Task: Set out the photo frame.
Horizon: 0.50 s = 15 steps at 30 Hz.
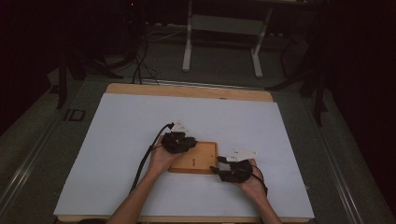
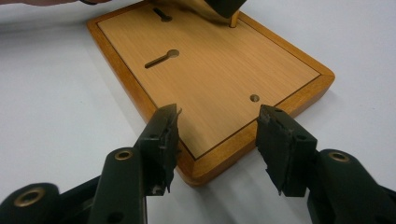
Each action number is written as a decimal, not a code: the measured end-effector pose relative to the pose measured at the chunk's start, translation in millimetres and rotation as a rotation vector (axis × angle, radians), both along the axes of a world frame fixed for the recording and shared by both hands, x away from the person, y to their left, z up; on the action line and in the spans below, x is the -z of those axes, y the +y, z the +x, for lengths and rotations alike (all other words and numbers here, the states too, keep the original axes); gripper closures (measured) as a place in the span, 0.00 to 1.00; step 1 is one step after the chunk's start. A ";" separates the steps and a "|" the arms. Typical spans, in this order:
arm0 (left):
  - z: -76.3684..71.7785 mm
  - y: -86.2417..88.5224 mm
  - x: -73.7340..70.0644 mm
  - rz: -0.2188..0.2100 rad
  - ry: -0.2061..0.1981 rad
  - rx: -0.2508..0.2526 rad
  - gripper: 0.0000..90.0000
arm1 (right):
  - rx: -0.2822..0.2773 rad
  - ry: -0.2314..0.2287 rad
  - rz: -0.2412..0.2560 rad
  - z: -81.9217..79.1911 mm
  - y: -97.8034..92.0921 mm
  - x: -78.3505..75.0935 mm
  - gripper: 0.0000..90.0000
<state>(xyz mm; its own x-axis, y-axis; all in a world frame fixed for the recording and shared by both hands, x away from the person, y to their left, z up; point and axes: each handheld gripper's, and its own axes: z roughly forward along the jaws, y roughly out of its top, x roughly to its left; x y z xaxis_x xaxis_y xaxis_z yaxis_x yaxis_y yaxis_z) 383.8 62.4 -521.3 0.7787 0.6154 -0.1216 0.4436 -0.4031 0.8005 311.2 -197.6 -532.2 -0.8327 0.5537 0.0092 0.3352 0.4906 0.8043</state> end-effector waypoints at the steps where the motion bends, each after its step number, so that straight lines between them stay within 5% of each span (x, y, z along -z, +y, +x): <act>1: 0.0 0.0 0.0 0.000 0.000 0.000 0.86 | 0.000 0.000 0.000 0.0 0.0 0.0 0.53; 15: -0.7 -3.7 -0.4 0.019 -0.013 0.042 0.94 | -0.007 -0.008 -0.004 -1.1 0.5 -0.1 0.53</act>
